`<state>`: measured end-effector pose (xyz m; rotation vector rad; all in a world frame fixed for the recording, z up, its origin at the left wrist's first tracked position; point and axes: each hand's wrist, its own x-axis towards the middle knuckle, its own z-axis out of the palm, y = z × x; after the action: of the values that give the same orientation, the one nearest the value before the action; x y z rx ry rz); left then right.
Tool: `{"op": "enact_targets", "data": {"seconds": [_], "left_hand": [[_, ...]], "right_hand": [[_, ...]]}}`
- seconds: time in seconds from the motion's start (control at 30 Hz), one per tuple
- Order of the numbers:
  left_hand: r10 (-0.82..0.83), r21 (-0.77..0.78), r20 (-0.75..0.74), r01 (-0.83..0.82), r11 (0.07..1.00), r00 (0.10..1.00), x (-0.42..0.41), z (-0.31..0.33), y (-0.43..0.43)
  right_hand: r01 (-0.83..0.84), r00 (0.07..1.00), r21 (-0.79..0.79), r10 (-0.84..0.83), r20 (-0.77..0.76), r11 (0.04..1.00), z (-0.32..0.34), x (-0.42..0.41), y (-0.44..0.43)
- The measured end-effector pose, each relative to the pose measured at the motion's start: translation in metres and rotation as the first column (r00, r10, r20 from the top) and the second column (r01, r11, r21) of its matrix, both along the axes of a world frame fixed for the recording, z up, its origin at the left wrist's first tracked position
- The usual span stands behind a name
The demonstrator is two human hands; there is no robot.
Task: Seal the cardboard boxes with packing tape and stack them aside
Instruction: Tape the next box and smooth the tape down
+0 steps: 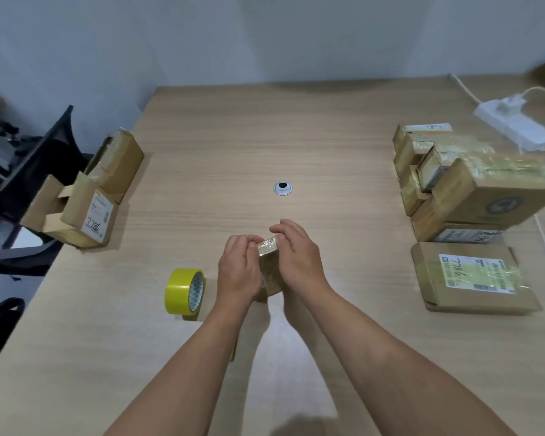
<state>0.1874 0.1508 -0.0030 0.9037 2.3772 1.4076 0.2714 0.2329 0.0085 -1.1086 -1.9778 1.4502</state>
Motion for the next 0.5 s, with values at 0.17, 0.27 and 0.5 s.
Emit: {"op": "enact_targets", "data": {"seconds": [0.17, 0.27, 0.5], "left_hand": [[-0.292, -0.121, -0.141, 0.276, 0.954, 0.946, -0.017, -0.001, -0.011], [-0.300, -0.126, -0.124, 0.285, 0.950, 0.946, -0.031, 0.003, -0.013], [0.038, 0.062, 0.392, -0.067, 0.996, 0.919, -0.034, -0.003, -0.020]], "right_hand": [[0.046, 0.998, -0.107, -0.051, -0.038, 0.993, 0.001, 0.003, 0.001], [0.207, 0.976, -0.213, -0.217, -0.026, 0.955, -0.007, 0.011, -0.002], [0.440, 0.895, -0.397, -0.361, 0.261, 0.805, -0.028, 0.037, -0.013]]}}
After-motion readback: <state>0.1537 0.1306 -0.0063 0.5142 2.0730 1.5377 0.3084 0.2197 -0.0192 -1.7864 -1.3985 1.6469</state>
